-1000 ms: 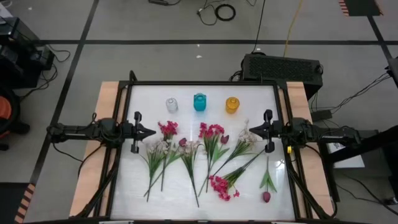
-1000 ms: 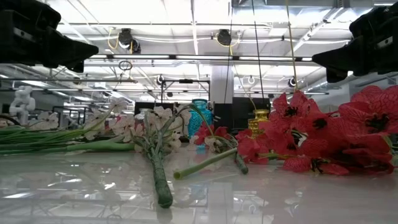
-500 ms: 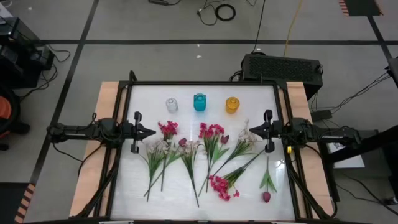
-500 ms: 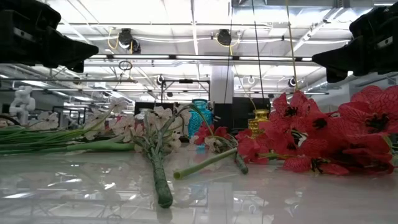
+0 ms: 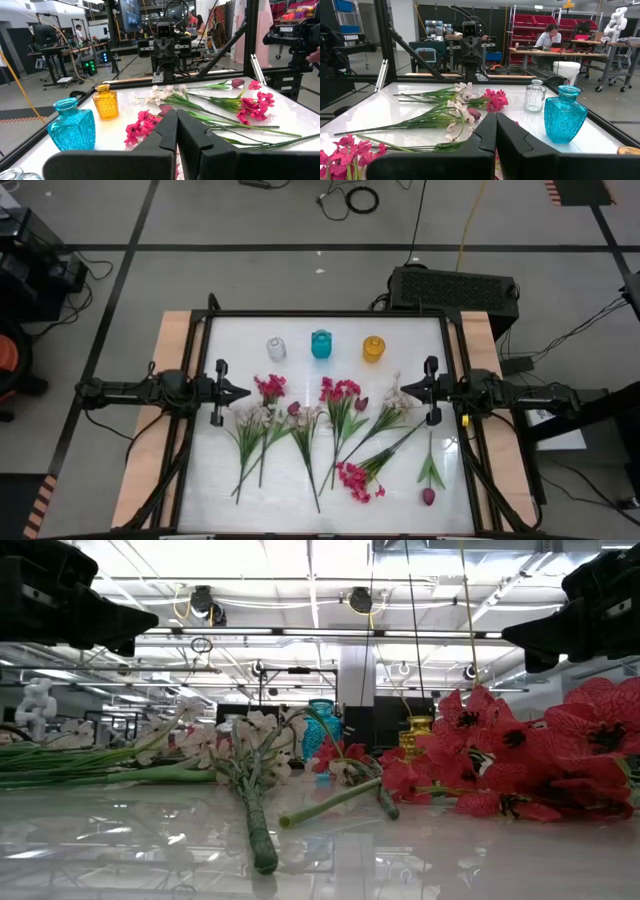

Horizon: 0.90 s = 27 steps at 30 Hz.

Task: Sort flowers into vase by color

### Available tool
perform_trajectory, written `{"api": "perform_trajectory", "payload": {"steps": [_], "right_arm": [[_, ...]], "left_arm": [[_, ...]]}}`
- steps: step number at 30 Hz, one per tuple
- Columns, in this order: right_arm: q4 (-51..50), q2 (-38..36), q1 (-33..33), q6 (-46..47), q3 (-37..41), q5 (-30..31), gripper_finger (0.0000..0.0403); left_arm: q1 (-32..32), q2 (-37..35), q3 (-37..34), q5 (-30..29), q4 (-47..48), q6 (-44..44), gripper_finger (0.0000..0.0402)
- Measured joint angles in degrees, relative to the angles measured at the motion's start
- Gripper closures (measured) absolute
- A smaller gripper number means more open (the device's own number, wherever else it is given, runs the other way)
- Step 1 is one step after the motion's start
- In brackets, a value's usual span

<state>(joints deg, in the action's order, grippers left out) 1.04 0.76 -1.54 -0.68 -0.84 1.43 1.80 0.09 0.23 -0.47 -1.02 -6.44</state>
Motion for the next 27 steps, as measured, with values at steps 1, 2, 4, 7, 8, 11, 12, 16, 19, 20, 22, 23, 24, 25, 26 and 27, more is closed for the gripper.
{"api": "perform_trajectory", "payload": {"steps": [1,2,4,7,8,11,12,16,19,20,22,23,24,25,26,27], "right_arm": [[-0.01,0.0,0.01,-0.01,-0.01,-0.01,0.0403],[0.0,-0.01,0.0,0.01,0.0,-0.02,0.0403],[0.0,0.01,0.02,-0.01,0.0,-0.02,0.0403],[0.0,0.0,0.02,0.0,0.0,-0.01,0.0403],[0.0,0.0,0.01,0.0,-0.01,0.0,0.0403],[0.12,-0.01,0.02,0.29,0.0,-0.02,0.0403],[0.17,-0.01,0.02,0.97,0.0,0.01,0.0403],[0.17,0.0,0.06,8.55,0.0,-0.45,0.0403],[1.0,0.04,0.08,7.45,-0.58,-4.17,0.0403],[1.48,0.08,0.13,7.15,-1.5,-5.03,0.0403],[1.91,0.33,0.15,7.11,-4.56,-5.55,0.0403],[1.86,0.86,0.15,7.09,-6.52,-5.78,0.0403],[1.55,1.66,0.15,7.01,-8.65,-5.85,0.0403],[0.72,2.69,0.15,6.7,-11.1,-5.82,0.0403],[-0.37,4.04,0.15,6.14,-13.9,-5.78,0.0403],[-1.43,5.71,0.15,5.61,-16.89,-5.69,0.0403]], "left_arm": [[0.01,-0.01,0.01,0.0,0.0,0.0,0.0392],[-0.01,-0.01,0.01,0.01,0.0,0.0,0.0392],[-0.01,-0.02,0.02,0.0,0.0,0.0,0.0392],[0.0,-0.02,0.0,0.0,0.0,0.0,0.0392],[0.01,0.01,0.0,0.0,0.0,0.02,0.0392],[0.0,-0.01,0.01,0.0,0.0,0.02,0.0392],[-0.01,-0.01,0.01,0.0,0.0,0.01,0.0392],[-0.01,0.0,0.0,0.01,0.0,0.0,0.0392],[0.01,0.0,0.0,0.0,0.0,0.0,0.0392],[0.01,0.0,0.01,0.0,0.0,0.01,0.0392],[0.0,0.0,0.0,0.01,0.0,0.02,0.0392],[-0.01,-0.02,0.0,0.0,0.0,0.0,0.0392],[0.01,-0.02,0.0,0.0,0.0,0.02,0.0392],[0.01,-0.02,0.02,0.0,0.0,0.0,0.0392],[0.01,-0.02,0.0,0.02,-0.02,0.0,0.0392],[0.01,-0.02,0.0,0.0,0.0,0.0,0.0392]]}}
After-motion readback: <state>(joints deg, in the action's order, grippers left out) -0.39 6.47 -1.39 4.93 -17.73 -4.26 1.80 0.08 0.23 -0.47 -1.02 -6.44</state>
